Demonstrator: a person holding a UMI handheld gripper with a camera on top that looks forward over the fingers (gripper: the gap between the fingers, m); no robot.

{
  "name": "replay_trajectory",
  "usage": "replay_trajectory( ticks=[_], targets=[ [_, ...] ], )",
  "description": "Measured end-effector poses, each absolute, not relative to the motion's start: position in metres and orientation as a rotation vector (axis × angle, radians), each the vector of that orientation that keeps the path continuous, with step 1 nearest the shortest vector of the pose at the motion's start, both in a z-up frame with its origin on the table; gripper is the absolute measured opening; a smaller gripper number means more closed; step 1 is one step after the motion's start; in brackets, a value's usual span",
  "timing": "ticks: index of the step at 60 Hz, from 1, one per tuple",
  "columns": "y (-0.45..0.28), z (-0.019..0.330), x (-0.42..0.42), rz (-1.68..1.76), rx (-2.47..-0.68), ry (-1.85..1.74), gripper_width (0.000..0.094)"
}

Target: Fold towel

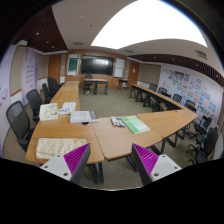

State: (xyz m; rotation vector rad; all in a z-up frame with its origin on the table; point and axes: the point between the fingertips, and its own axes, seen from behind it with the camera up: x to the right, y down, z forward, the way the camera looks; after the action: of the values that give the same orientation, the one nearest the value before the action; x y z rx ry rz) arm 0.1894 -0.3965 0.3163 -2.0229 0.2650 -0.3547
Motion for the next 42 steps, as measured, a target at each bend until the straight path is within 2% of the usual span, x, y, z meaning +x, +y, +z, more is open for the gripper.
replay_trajectory(
  ticks=[9, 23, 32, 42],
  targets=[
    [-0.408, 0.297, 0.196, -0.374, -2.057, 0.290, 0.0852],
    [-0.420, 0.235, 0.156, -0.435, -2.141, 0.281, 0.0843],
    [-0.400, 0.178, 0.066, -0.357, -2.208, 0.227, 0.0857],
    [-0.352, 0.133, -0.065, -0.184, -2.250, 0.139, 0.0850]
  ],
)
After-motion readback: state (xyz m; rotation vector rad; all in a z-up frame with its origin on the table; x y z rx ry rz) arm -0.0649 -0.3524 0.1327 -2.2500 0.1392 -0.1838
